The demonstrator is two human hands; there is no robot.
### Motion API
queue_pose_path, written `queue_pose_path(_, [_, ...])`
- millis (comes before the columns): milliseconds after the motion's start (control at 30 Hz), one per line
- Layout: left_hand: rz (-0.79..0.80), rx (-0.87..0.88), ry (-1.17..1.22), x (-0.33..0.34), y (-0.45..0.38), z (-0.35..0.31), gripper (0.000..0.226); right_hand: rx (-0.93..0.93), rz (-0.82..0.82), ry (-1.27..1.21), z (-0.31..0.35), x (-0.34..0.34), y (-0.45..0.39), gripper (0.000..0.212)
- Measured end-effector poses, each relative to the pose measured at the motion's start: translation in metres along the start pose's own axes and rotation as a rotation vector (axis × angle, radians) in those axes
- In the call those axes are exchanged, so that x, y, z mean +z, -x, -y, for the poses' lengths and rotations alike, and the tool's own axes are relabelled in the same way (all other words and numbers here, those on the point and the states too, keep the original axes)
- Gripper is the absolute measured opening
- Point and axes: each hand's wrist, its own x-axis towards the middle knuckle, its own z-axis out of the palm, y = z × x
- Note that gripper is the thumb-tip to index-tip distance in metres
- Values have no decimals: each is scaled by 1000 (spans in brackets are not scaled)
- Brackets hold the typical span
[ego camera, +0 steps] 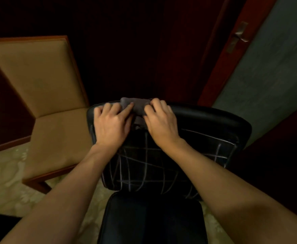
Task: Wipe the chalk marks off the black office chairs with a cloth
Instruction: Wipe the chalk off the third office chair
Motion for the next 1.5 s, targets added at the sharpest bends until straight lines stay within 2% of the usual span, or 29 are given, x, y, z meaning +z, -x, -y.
queue_pose_path(67, [15, -44, -45, -7, 10, 23, 33, -75, 15, -11, 24, 7, -9, 14])
queue_pose_path(167, [21, -87, -95, -11, 13, 22, 33, -95, 44, -8, 29, 2, -10, 21])
queue_pose_path(300, [49, -138, -57, -2, -5, -32, 29, -21, 59, 120, -13, -16, 3, 21])
queue_pose_path(400, [37, -114, 52, 5, -15, -84, 23, 18, 58, 247, -59, -39, 30, 21])
queue_pose_path(500, [28, -108, 142, 6, -14, -102, 19, 16, 38, 309, -76, -54, 39, 17])
queue_pose_path(700, [5, -151, 109, -2, -1, -21, 17, -176, 55, 234, -16, -18, -5, 19])
queue_pose_path(867, [52, -310, 54, -6, 29, 56, 20, -274, 75, 93, 60, 19, -44, 16])
queue_pose_path(1000, [119, -468, 56, -4, 47, 86, 17, -316, 105, 6, 103, 41, -57, 17])
queue_pose_path(1133, [185, -534, 177, 0, 59, 90, 18, -272, 182, -54, 117, 45, -50, 29])
queue_pose_path(1267, [82, -529, 385, -11, 49, 66, 27, -95, 173, -120, 93, 29, -42, 27])
queue_pose_path(1367, [79, -425, 361, -18, 50, 39, 30, -26, 145, -159, 66, 17, -15, 21])
queue_pose_path(1500, [159, -434, 320, -9, 56, 26, 34, -23, 230, -113, 63, 22, 6, 43])
